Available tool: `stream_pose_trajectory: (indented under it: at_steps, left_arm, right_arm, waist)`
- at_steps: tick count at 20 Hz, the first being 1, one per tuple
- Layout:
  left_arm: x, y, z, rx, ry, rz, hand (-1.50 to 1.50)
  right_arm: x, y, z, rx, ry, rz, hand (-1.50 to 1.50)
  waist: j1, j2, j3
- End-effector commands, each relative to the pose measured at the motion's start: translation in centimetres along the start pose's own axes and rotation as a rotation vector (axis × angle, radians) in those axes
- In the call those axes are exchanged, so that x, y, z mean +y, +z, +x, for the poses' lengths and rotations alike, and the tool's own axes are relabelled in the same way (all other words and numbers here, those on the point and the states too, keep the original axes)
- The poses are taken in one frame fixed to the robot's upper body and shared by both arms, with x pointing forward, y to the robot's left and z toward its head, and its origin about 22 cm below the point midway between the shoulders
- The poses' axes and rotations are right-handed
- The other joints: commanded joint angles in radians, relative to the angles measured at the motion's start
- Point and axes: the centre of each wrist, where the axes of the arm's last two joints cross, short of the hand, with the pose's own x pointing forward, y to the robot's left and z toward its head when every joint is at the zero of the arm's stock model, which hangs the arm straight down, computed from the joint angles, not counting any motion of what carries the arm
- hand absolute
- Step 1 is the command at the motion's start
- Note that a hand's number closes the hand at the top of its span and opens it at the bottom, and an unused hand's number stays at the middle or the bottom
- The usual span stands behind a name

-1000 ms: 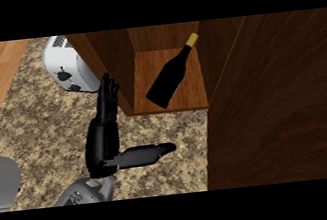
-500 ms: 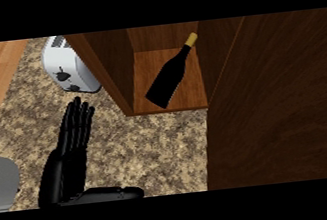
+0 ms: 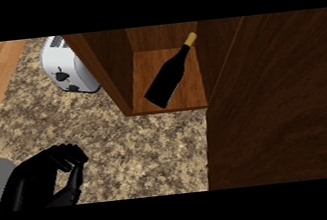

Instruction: Pick up the wine, place it into the cabinet and close the cabinet

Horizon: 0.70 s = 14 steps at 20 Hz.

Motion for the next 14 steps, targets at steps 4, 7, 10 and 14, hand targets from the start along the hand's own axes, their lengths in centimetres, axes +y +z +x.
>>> stream_pose_trajectory:
  at_steps: [4, 7, 10, 14]
  left_arm:
    - [3.2, 0.4, 1.9, -0.004, 0.007, -0.009, 1.5]
    - [4.9, 0.7, 1.7, -0.029, -0.011, -0.001, 1.5]
    - [5.4, 0.3, 2.6, -0.015, -0.004, -0.006, 1.5]
    - [6.2, 1.8, 1.2, 0.009, 0.002, -0.013, 1.5]
  right_arm:
    - [1.8, 0.0, 3.1, -0.103, 0.001, 0.067, 1.5]
    - [2.3, -0.4, 3.3, -0.09, -0.122, 0.146, 1.5]
    - [3.1, -1.1, 3.9, -0.104, -0.131, 0.208, 1.5]
    - [4.4, -4.6, 2.3, -0.085, -0.138, 0.285, 1.5]
  waist:
    - [0.002, 0.0, 0.002]
    - [0.007, 0.002, 0.001]
    - [0.007, 0.002, 0.001]
    - [0.017, 0.003, 0.0]
